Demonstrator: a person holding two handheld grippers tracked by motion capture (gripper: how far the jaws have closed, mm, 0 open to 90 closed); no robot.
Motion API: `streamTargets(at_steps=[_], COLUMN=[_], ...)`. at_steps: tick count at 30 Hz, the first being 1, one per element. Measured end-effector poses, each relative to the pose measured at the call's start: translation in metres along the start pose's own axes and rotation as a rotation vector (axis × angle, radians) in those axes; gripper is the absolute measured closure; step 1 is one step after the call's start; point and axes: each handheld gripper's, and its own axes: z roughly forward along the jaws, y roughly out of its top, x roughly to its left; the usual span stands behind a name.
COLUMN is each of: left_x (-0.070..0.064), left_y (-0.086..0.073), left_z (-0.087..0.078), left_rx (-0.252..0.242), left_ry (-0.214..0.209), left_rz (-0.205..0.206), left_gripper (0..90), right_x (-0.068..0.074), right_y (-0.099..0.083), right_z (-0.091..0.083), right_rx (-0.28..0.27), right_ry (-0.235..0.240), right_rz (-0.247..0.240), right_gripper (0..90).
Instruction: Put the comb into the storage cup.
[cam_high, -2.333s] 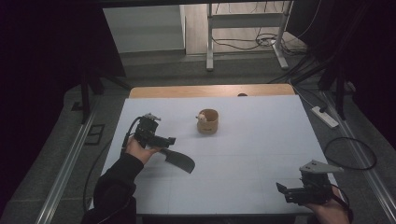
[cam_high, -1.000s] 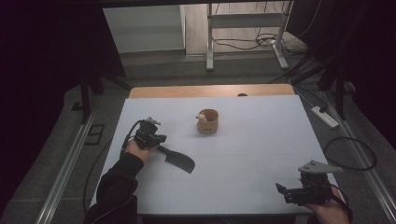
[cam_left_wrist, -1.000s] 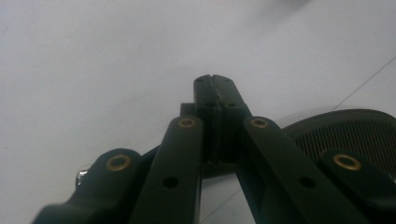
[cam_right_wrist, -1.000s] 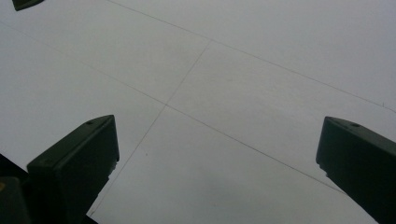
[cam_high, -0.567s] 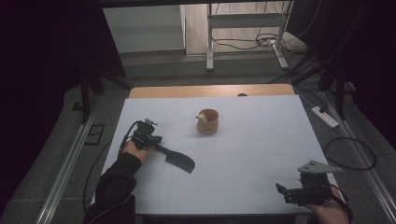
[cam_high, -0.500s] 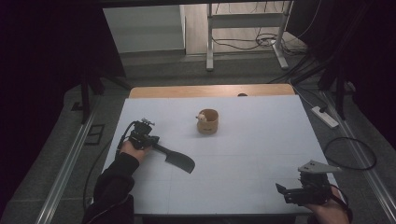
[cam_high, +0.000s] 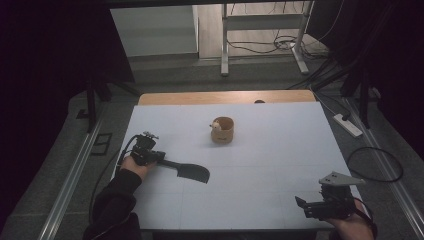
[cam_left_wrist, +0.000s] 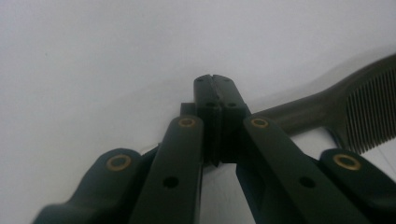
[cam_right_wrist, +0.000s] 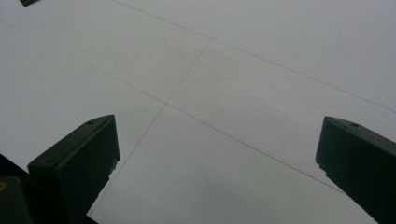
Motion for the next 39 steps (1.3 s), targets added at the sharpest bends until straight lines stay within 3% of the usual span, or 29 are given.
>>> streamTargets(at_steps=[6,21,29,39], left_x=[-0.003,-0.022,-0.033,-0.044], left_y=[-0.012,-0.041,-0.048,-0.052], left_z=[-0.006,-0.021,-0.023,-0.027], left_rx=[0.034,0.105,0.14,0.143], left_ry=[0.024,0.026,0.016,-0.002], left_rz=[0.027,0.068,0.053,0.039], left_gripper=[88.7,88.7,88.7,88.7], right_x=[0.0,0.0,0.001,0.001], right_y=[0.0,0.001,0.001,0.001], right_z=[0.0,0.001,0.001,0.001], right_rx=[0.001,0.004,0.005,0.005], right_ry=[0.0,0.001,0.0,0.0], right_rz=[0.0,0.0,-0.002,-0.003], right_gripper=[0.0,0.0,0.0,0.0])
